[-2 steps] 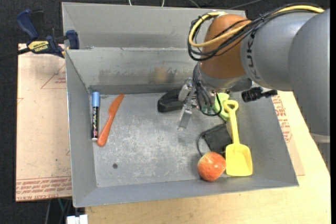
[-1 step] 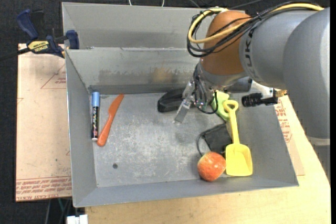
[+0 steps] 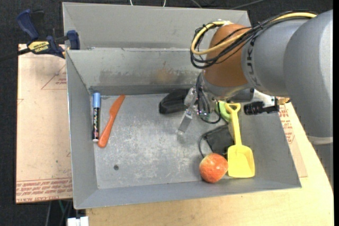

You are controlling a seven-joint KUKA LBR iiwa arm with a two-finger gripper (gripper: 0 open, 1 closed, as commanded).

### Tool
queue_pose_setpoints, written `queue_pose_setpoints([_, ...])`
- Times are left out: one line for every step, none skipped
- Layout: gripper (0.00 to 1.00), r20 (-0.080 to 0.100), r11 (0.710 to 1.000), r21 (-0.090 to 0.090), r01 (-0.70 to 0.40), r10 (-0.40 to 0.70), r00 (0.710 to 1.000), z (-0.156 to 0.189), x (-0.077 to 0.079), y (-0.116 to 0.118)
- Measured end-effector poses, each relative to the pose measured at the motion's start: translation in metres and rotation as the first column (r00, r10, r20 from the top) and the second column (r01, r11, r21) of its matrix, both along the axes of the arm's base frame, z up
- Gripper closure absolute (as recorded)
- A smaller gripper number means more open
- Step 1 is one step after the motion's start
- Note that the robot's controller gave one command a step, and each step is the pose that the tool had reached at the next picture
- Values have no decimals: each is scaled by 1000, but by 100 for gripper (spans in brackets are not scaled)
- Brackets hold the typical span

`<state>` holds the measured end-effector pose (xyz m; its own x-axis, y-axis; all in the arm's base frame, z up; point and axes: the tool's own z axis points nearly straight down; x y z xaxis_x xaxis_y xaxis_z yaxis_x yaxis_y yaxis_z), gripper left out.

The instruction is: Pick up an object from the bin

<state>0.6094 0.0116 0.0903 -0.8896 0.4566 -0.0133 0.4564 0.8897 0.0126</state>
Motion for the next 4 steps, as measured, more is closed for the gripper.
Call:
queue_pose_setpoints([0, -9, 993, 5, 115, -115, 993, -2, 8, -8])
queue_pose_setpoints([0, -2, 959, 6, 284, -284, 959, 4, 19, -14])
queue_pose_setpoints([100, 33, 973, 10, 230, -230, 973, -10, 9, -28])
queue_pose_setpoints([100, 32, 973, 10, 230, -230, 973, -10, 9, -28])
